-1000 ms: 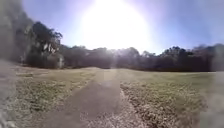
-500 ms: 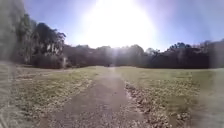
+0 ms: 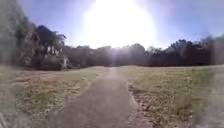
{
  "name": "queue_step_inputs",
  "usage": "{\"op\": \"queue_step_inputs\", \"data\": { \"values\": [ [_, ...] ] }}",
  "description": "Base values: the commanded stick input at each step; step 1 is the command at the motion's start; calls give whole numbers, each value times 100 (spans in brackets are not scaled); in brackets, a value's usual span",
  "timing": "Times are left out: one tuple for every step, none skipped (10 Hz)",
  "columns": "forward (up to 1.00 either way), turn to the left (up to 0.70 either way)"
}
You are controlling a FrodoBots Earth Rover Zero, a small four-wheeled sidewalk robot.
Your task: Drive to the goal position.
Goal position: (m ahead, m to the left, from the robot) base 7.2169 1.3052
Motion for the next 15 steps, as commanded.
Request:
{"op": "queue_step_inputs", "data": {
  "values": [
    [50,0],
    [50,0],
    [50,0],
    [50,0],
    [50,0],
    [50,0],
    [50,0],
    [50,0],
    [50,0],
    [50,0],
    [50,0],
    [50,0],
    [50,0],
    [50,0],
    [50,0]
  ]
}}
